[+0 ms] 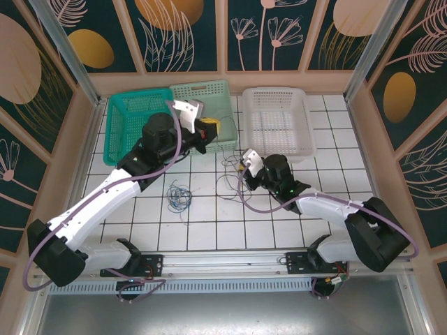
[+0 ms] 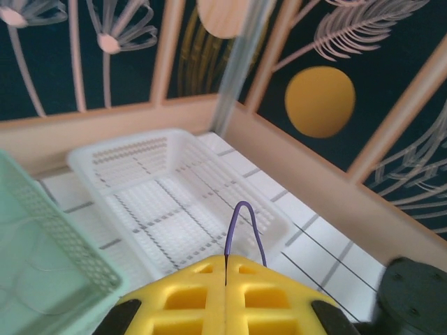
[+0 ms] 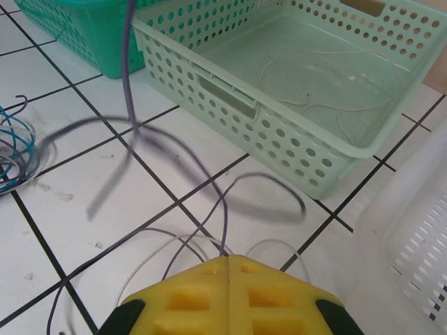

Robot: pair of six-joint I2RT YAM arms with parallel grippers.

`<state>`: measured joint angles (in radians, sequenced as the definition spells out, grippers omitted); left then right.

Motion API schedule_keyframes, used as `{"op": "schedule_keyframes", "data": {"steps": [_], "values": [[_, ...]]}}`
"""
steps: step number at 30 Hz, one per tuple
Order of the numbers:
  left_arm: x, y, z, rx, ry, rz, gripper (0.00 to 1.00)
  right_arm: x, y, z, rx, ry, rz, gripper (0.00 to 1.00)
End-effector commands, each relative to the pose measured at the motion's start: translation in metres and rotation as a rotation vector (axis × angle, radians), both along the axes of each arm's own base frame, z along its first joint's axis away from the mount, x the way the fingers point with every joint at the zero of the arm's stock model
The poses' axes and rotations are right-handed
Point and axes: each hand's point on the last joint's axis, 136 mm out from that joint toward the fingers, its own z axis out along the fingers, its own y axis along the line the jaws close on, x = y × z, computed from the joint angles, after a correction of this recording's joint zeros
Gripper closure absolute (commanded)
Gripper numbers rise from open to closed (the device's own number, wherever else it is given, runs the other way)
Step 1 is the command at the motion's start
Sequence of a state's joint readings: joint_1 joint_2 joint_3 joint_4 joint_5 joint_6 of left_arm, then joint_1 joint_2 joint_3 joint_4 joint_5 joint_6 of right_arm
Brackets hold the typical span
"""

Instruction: Untangle the cables

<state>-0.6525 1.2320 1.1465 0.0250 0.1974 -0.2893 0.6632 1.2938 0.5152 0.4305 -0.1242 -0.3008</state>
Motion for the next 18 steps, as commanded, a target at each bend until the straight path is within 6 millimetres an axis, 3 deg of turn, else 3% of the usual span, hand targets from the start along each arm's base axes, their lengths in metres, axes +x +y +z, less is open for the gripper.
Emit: {"op": "schedule_keyframes", "data": {"steps": [1, 5, 8, 9, 14, 18], "values": [[0.003, 0.034, 0.048, 0.01, -0.128, 0.137, 1.0, -0.011, -0.007, -0.004, 0.014, 0.033, -0.019, 1.0], [0.005, 0.045, 0.067, 0.012, -0.163, 0.17, 1.0, -0.013, -0.014, -0.01, 0.003, 0.062, -0.048, 1.0], [0.0, 0.04, 0.075, -0.015, -0.171, 0.129, 1.0, -0.013, -0.017, -0.014, -0.007, 0.071, -0.064, 1.0], [-0.002, 0.036, 0.076, -0.025, -0.169, 0.104, 1.0, -0.011, -0.018, -0.013, -0.001, 0.064, -0.076, 0.95], [-0.006, 0.019, 0.064, -0.023, -0.136, 0.009, 1.0, -0.002, -0.017, 0.011, 0.035, -0.007, -0.098, 0.49], [-0.007, 0.023, 0.062, -0.013, -0.14, 0.021, 1.0, 0.002, -0.009, 0.026, 0.057, -0.017, -0.077, 0.39]]}}
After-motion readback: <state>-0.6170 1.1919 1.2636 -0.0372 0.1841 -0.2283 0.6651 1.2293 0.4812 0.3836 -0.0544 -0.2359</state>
